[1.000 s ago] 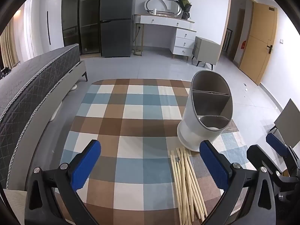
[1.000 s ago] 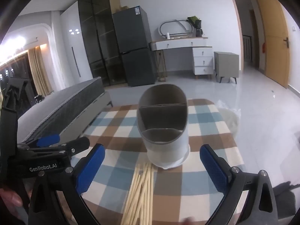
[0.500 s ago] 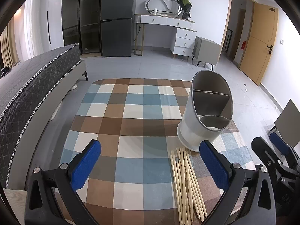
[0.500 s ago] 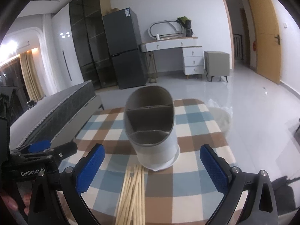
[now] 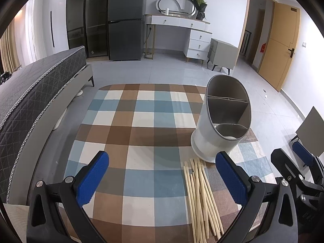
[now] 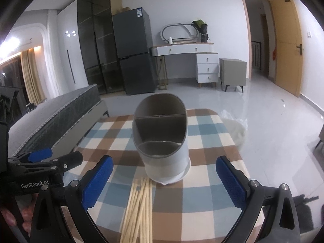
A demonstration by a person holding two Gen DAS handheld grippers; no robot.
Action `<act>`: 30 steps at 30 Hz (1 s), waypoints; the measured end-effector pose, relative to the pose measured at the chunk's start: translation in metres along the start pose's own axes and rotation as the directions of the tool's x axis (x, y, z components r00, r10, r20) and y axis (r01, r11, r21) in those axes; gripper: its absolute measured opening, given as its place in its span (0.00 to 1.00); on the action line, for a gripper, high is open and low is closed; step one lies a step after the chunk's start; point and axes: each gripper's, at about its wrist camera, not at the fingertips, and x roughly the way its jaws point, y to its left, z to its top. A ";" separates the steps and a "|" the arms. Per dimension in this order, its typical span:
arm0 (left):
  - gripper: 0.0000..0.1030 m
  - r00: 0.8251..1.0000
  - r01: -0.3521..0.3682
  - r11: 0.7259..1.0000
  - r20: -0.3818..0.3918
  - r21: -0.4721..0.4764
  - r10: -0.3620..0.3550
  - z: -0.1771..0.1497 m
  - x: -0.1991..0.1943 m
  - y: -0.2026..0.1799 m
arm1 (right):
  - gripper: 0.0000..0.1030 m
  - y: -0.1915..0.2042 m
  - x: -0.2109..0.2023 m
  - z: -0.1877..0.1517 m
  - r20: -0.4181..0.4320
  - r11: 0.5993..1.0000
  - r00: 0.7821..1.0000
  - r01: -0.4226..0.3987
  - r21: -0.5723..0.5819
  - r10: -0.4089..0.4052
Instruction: Organize utensils
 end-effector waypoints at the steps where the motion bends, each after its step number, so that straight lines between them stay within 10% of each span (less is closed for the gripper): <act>1: 0.99 1.000 0.002 1.000 -0.004 0.000 -0.002 0.000 0.000 0.000 | 0.99 0.000 0.000 0.000 0.000 1.000 1.000 0.010 -0.002 -0.010; 23: 0.99 0.999 -0.017 1.000 -0.046 -0.012 0.016 -0.006 0.015 0.006 | 0.98 -0.001 0.020 -0.005 -0.088 1.000 0.996 0.021 0.019 -0.019; 30: 0.99 0.983 -0.087 0.996 -0.166 -0.019 0.083 -0.008 0.034 0.024 | 0.88 0.004 0.073 -0.022 -0.309 1.000 0.951 0.005 -0.015 -0.009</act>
